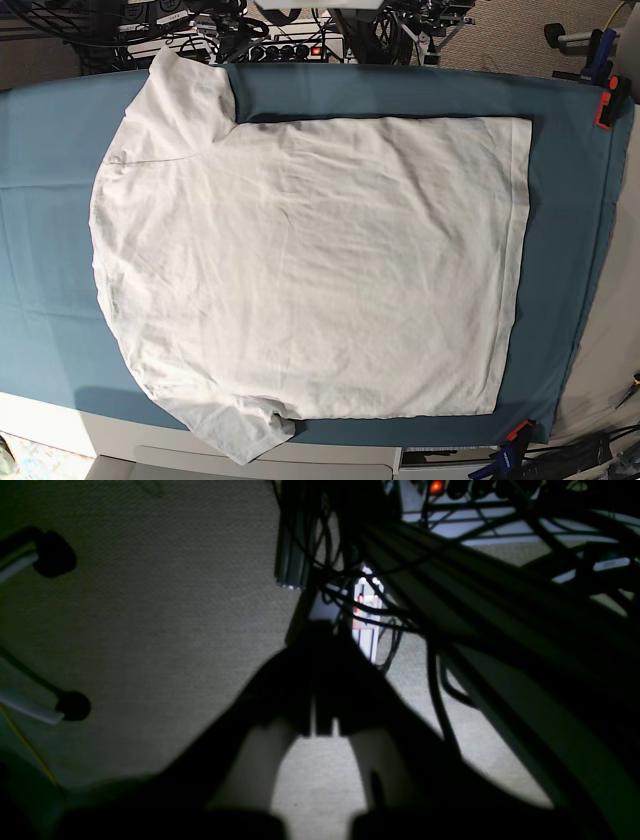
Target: Fold the T-shirt properly
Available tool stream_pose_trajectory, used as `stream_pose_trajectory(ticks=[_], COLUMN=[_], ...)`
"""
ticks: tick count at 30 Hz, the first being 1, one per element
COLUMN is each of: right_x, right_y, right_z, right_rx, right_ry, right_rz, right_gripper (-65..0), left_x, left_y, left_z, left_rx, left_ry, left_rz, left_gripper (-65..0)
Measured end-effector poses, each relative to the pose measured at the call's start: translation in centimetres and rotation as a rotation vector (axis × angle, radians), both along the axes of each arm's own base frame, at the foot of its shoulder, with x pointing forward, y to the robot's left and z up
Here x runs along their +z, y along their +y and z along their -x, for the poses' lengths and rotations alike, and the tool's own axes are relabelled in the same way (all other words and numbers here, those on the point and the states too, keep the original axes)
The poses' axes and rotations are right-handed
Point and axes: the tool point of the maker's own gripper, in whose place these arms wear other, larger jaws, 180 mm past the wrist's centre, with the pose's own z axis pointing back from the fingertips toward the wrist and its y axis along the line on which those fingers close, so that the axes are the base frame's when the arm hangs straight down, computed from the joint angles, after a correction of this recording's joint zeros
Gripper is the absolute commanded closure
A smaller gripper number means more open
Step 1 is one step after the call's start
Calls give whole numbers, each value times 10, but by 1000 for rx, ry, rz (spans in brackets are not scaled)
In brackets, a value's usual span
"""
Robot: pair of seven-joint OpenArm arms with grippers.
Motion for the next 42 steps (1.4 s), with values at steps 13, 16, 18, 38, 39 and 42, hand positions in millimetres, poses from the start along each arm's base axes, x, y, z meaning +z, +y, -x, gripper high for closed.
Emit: stream_pose_trajectory(ticks=[13,16,18,38,39,42], right_x=[0,0,0,12,14,22], right_y=[0,0,0,-38,-46,-67], right_z=[-1,-1,-1,28,37,60], right_rx=[0,0,0,111,103,96], right_ry=[-3,-3,-3,-16,-11,-4], right_rz=[0,0,0,90,101,134], right_gripper=[0,0,0,0,0,0], left_x=[0,0,0,8,10,16], left_y=[0,0,0,9,10,14], left_z=[0,0,0,20,30,58], left_rx=[0,0,0,6,8,9], left_ry=[0,0,0,-26,-20,-4], left_rz=[0,0,0,-4,-7,-12], left_gripper=[0,0,0,0,0,0])
